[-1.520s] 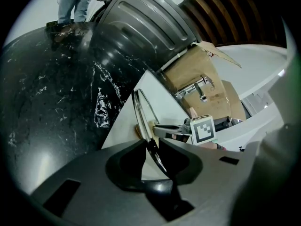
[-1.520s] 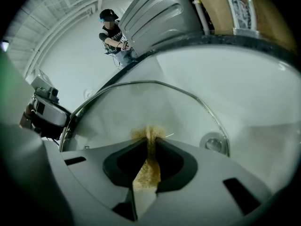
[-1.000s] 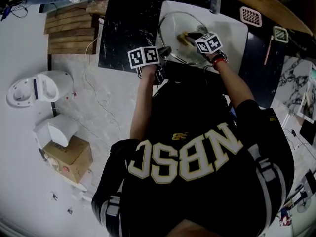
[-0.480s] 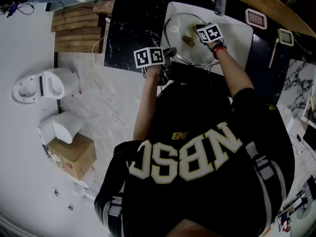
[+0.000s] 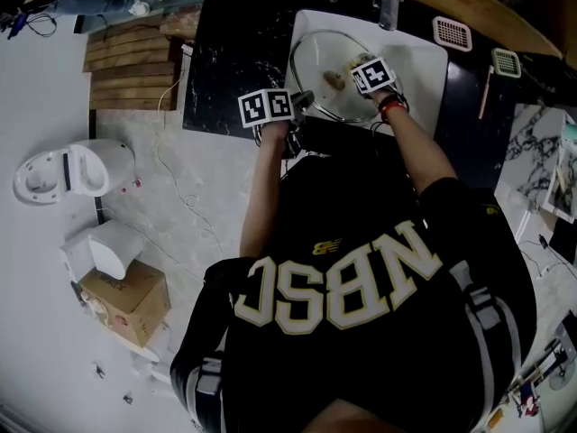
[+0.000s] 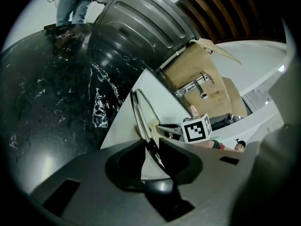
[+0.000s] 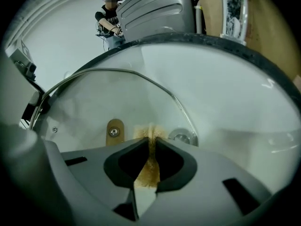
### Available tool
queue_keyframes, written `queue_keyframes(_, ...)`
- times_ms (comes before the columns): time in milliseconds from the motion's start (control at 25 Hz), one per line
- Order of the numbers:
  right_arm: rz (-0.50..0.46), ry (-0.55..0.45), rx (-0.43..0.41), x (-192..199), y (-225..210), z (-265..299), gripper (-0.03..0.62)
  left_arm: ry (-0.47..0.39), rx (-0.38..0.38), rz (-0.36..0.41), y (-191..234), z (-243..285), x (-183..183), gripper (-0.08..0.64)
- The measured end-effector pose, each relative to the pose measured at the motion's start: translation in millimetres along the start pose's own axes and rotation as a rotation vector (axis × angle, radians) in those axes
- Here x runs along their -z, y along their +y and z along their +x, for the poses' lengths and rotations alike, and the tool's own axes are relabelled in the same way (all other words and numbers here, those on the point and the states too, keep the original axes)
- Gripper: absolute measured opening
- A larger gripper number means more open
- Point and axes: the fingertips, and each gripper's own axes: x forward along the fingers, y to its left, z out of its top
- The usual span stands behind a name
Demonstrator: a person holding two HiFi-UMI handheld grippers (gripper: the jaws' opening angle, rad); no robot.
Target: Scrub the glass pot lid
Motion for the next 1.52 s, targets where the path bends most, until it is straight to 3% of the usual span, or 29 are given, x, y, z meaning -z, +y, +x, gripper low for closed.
queue_keyframes(400, 0.055, -0.004, -0.096, -3.6, 57.5, -20.3, 0.046, 0.006, 0.001, 0.025, 1.5, 2.1, -1.9, 0.107)
queue_keyframes(560, 0.193, -0.049, -0.205, -5.8, 60.4, -29.8, 0.058, 0.02, 0.003, 0.09, -1.0, 2.1, 0.7, 0.124)
queue_keyframes(640, 0.25, -0.119, -0.209, -17.3, 55.9, -46.5, 0.058, 0.036, -0.011, 0.141, -1.6, 0.0, 3.0, 0.132)
queue_keyframes(760, 0.257, -0.223, -0.181, -35.6, 53.9, -76.8, 0.06, 0.05, -0.066, 0.26, -2.4, -9.4, 0.8, 0.13)
queue_keyframes(880, 0.26, -0.32, -0.129, -44.0, 51.3, -106.3, 0.061, 0.009, -0.079, 0.354, -14.8, -23.1, -14.1, 0.13)
queue_keyframes(1040, 0.277, -0.481, -0.035, -54.2, 43.6, -150.5, 0.063, -0.085, -0.019, 0.431, -50.3, -37.4, -42.7, 0.126)
queue_keyframes(1200, 0.213, -0.581, 0.117, -63.5, 29.1, -203.8, 0.067, -0.141, 0.045, 0.501, -85.6, -42.0, -65.9, 0.096)
queue_keyframes(1400, 0.226, -0.752, 0.19, -73.4, 5.8, -268.5, 0.069, -0.255, 0.126, 0.581, -135.0, -50.3, -90.5, 0.08)
queue_keyframes(1520, 0.251, -0.86, 0.226, -80.3, -4.5, -310.5, 0.071, -0.391, 0.158, 0.725, -173.7, -61.2, -105.3, 0.08)
